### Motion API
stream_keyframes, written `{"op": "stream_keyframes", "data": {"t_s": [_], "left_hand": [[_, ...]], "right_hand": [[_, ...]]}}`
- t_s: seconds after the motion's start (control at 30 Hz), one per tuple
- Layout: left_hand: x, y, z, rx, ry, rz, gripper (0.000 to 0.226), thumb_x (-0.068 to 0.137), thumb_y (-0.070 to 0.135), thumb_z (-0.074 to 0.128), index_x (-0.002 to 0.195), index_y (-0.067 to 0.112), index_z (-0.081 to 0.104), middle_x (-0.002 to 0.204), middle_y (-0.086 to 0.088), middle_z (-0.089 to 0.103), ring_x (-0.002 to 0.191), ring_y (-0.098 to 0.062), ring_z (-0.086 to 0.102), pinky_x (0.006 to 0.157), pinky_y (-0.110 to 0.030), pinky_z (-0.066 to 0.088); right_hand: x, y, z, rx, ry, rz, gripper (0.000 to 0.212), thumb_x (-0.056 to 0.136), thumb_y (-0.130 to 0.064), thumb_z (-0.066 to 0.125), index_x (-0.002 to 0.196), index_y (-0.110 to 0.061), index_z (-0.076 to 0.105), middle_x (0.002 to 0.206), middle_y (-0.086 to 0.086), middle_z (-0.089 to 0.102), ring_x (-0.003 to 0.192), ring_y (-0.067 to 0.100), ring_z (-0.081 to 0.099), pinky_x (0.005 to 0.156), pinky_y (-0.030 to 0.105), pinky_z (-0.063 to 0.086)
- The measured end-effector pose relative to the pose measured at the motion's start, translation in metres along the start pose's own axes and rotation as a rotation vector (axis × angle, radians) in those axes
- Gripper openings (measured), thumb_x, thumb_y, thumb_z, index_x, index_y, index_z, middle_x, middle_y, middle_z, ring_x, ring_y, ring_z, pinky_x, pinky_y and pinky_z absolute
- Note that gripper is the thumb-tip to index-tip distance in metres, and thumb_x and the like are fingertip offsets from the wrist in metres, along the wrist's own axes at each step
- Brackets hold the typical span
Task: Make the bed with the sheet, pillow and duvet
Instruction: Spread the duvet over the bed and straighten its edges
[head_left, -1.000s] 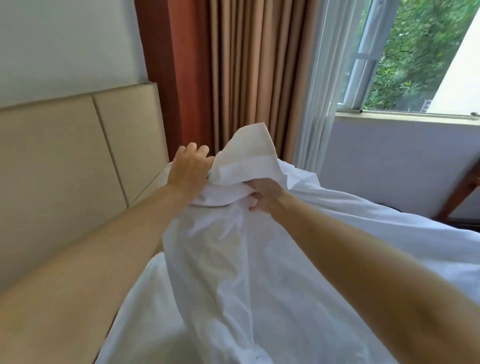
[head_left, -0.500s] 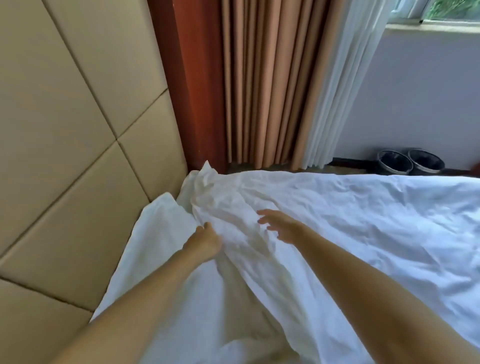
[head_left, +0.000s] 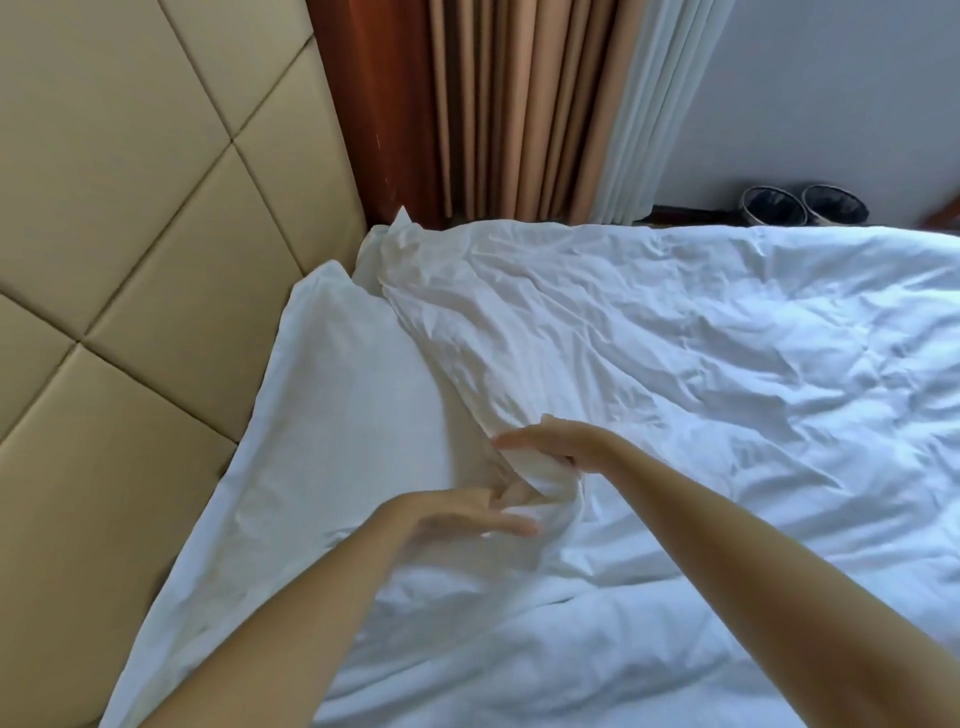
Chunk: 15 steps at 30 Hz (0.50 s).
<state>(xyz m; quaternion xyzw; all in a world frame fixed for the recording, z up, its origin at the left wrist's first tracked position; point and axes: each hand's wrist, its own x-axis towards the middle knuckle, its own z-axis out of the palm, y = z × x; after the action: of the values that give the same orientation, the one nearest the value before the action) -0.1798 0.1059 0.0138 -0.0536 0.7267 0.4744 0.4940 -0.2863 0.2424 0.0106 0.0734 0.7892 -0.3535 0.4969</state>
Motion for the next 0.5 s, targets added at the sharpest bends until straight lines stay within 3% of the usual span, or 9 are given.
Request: {"op": "stream_keyframes", "data": {"t_s": [0.07,0.13,0.17,0.23,0.33,0.43,0.5], "left_hand": [[-0.004,0.002,0.008,0.292,0.061,-0.078,0.1,0.058,0.061,0.077,0.141,0.029,0.032,0.138,0.007,0.048,0.121,-0.016,0.05,0.103,-0.03,0.04],[-0.005,0.004,0.02,0.556,0.205,-0.116,0.084,0.071,0.038,0.077,0.137,0.015,0.033,0.13,-0.006,0.053,0.115,-0.025,0.054,0.087,-0.028,0.044],[-0.006,0.005,0.024,0.57,0.266,-0.103,0.069,0.076,0.028,0.073,0.133,0.011,0.037,0.124,-0.011,0.056,0.11,-0.028,0.056,0.081,-0.028,0.045],[-0.008,0.004,0.025,0.419,0.387,-0.057,0.046,0.08,0.016,0.063,0.124,0.01,0.05,0.12,-0.013,0.059,0.106,-0.029,0.058,0.075,-0.028,0.045],[-0.033,0.003,0.012,0.154,0.629,0.028,0.036,0.075,0.014,0.057,0.111,0.014,0.063,0.114,-0.01,0.065,0.103,-0.026,0.061,0.07,-0.022,0.041],[-0.076,0.005,-0.025,-0.018,0.854,0.13,0.032,0.055,0.017,0.048,0.08,0.011,0.067,0.086,-0.01,0.068,0.084,-0.024,0.061,0.061,-0.028,0.039],[-0.112,0.006,-0.054,-0.206,0.977,0.177,0.008,0.055,0.006,0.049,0.058,0.012,0.051,0.061,-0.005,0.049,0.065,-0.02,0.044,0.052,-0.027,0.029]], "right_hand": [[-0.008,0.01,0.009,-0.004,0.111,-0.043,0.049,0.08,-0.033,0.064,0.116,-0.003,0.052,0.089,0.006,0.059,0.084,0.023,0.06,0.076,0.031,0.048],[-0.016,0.019,0.015,0.056,0.186,-0.079,0.034,0.083,-0.021,0.059,0.11,-0.001,0.053,0.083,0.005,0.053,0.083,0.024,0.055,0.066,0.027,0.043],[-0.021,0.022,0.019,0.127,0.198,-0.1,0.026,0.084,-0.017,0.058,0.105,-0.004,0.051,0.083,0.005,0.052,0.081,0.023,0.054,0.06,0.025,0.043],[-0.026,0.022,0.024,0.24,0.235,-0.135,0.008,0.084,-0.011,0.057,0.09,-0.008,0.051,0.077,0.006,0.051,0.068,0.018,0.051,0.052,0.024,0.038],[-0.039,0.004,0.034,0.298,0.316,-0.228,0.02,0.086,-0.012,0.054,0.068,-0.015,0.047,0.063,0.002,0.045,0.056,0.014,0.042,0.052,0.024,0.032],[-0.053,-0.04,0.048,0.342,0.289,-0.34,0.019,0.088,-0.013,0.053,0.07,-0.016,0.053,0.064,0.001,0.049,0.059,0.015,0.046,0.054,0.025,0.034],[-0.06,-0.084,0.061,0.285,0.271,-0.432,0.01,0.089,-0.015,0.052,0.083,-0.01,0.06,0.073,0.004,0.054,0.068,0.018,0.051,0.059,0.025,0.038]]}}
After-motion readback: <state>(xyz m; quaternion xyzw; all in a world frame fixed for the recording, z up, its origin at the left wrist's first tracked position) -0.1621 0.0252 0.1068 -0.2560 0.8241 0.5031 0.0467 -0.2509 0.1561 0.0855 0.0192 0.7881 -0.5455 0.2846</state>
